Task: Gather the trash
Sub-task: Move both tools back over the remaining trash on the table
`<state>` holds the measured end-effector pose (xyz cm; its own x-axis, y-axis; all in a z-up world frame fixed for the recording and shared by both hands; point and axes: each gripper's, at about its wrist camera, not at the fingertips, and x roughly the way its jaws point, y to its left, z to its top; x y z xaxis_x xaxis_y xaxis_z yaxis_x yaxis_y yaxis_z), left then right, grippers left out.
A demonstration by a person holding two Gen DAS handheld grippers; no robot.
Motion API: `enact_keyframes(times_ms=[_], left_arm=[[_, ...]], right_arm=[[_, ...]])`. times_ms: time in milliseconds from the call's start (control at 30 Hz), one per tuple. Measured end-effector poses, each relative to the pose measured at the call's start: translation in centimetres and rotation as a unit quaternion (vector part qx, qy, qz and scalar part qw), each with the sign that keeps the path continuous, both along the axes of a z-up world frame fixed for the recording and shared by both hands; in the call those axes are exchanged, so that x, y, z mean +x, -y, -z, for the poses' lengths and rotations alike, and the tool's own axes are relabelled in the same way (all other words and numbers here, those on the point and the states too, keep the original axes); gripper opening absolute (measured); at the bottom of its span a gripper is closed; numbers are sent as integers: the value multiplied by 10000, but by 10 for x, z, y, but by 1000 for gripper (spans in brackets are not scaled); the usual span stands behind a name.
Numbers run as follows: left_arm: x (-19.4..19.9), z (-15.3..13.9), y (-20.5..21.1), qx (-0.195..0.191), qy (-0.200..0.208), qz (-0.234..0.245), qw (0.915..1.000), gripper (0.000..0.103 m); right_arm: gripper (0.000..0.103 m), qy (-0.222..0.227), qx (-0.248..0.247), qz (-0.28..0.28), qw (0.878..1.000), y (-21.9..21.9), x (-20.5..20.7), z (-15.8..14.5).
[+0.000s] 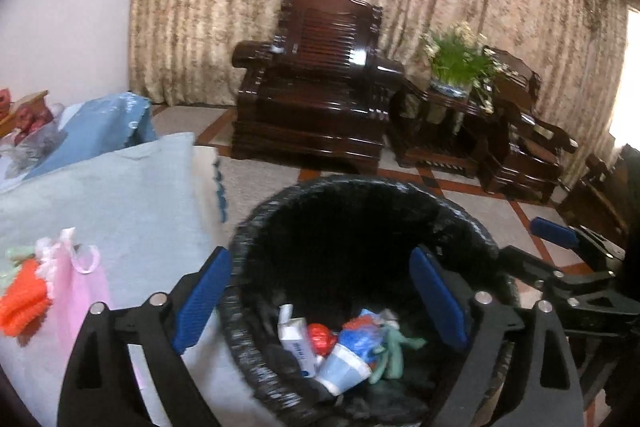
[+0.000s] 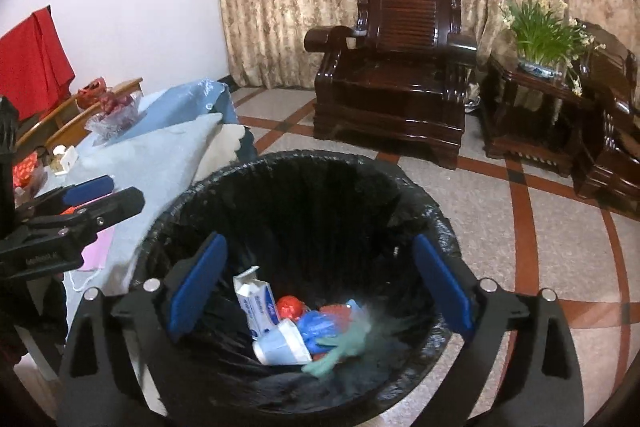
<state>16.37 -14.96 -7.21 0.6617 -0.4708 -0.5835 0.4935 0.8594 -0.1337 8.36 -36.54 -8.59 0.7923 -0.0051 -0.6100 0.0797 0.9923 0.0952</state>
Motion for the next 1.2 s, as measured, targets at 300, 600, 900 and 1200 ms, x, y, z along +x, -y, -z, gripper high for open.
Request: enact_keyframes(times_ms=[300, 600, 900, 1200], left_arm=[[-12, -10, -84, -62, 165, -826, 9964, 92], [-30, -10, -166, 110, 342, -1688, 9850, 92], [-38, -1, -235, 292, 336, -2327, 9715, 92], [-43, 19, -277, 435, 238, -2657, 9628, 92]], right_arm=[[94, 44, 315, -469, 9984, -49, 11, -10], [94, 57, 368, -1257, 9914, -131, 37, -20], [94, 25, 375, -1814, 9827, -204, 58, -20], [94, -224, 338, -2099, 9769, -262, 82, 5]])
